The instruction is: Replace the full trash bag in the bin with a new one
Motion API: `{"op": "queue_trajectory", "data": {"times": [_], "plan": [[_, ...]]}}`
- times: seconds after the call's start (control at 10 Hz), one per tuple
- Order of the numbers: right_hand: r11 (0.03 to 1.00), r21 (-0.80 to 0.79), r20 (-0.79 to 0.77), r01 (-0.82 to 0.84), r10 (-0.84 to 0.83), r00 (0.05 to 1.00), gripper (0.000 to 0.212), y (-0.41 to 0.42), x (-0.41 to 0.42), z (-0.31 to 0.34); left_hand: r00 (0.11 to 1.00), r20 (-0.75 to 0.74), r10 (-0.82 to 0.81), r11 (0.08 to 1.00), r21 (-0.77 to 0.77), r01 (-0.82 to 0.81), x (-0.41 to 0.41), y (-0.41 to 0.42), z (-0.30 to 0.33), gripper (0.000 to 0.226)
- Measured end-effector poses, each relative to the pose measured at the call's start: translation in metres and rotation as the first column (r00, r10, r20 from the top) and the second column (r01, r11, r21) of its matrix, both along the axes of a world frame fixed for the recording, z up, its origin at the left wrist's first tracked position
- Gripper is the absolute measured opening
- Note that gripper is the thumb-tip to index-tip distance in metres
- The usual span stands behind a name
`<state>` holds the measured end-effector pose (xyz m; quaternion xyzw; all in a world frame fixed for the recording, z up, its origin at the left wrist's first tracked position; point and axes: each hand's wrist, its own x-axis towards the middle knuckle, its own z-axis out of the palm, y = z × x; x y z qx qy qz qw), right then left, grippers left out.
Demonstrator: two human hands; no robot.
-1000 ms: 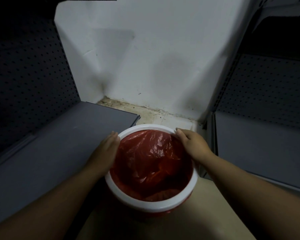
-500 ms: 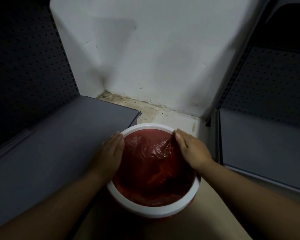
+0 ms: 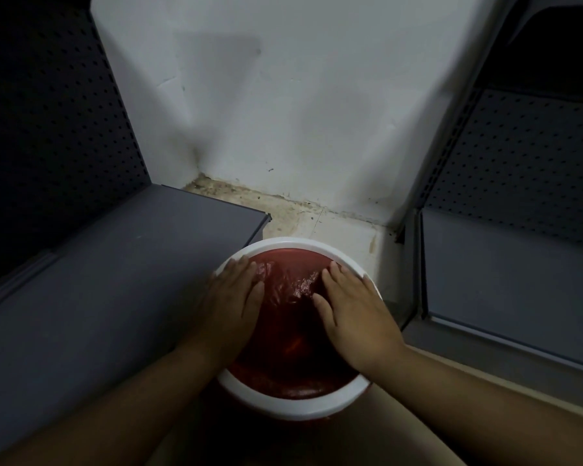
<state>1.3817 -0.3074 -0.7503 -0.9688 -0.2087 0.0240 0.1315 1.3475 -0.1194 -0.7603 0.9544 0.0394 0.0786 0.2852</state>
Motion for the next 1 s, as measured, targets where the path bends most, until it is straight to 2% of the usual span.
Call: {"op": "queue_trajectory", "data": {"times": [0.1, 0.3, 0.4, 0.5, 0.6, 0.7, 0.8, 0.9, 1.0], "plan": [[0.999, 0.045, 0.002, 0.001, -0.001, 1.000, 0.056, 0.000, -0.001, -0.002, 1.000, 0.015, 0.021, 0.997, -0.074, -0.019, 0.000, 0.002, -0.003, 0.082], [0.991, 0.097, -0.057, 0.094, -0.089, 0.994, 0.057, -0.001, 0.017, 0.007, 0.999, -0.029, 0.022, 0.991, -0.132, -0.026, 0.009, 0.006, 0.006, 0.051], [0.990, 0.080, -0.085, 0.114, -0.107, 0.991, 0.056, -0.008, 0.038, 0.013, 0.998, -0.061, 0.017, 0.994, -0.103, -0.023, 0.017, 0.023, 0.004, 0.055], [0.987, 0.137, -0.216, 0.086, -0.055, 0.975, 0.056, -0.014, 0.046, 0.009, 0.997, -0.072, 0.008, 0.987, -0.158, -0.020, 0.021, 0.033, -0.003, 0.049], [0.990, 0.122, -0.181, 0.067, -0.044, 0.983, 0.057, -0.014, 0.048, -0.001, 0.999, -0.043, 0.004, 0.973, -0.231, -0.013, 0.020, 0.031, -0.009, 0.052], [0.978, 0.184, -0.179, 0.099, -0.066, 0.982, 0.056, -0.016, 0.051, -0.007, 0.999, -0.020, 0.039, 0.943, -0.329, -0.043, 0.020, 0.031, -0.011, 0.046], [0.916, 0.368, -0.329, 0.158, -0.030, 0.944, 0.059, -0.019, 0.051, 0.000, 0.998, -0.062, 0.011, 0.933, -0.359, -0.033, 0.019, 0.030, -0.009, 0.059], [0.748, 0.562, -0.491, 0.352, -0.041, 0.870, 0.057, -0.025, 0.052, 0.039, 0.990, -0.140, 0.003, 0.945, -0.324, -0.049, 0.019, 0.031, 0.010, 0.068], [0.438, 0.725, -0.545, 0.531, -0.106, 0.832, 0.046, -0.038, 0.059, 0.109, 0.972, -0.189, 0.141, 0.860, -0.463, -0.214, 0.028, 0.030, 0.062, 0.056]]}}
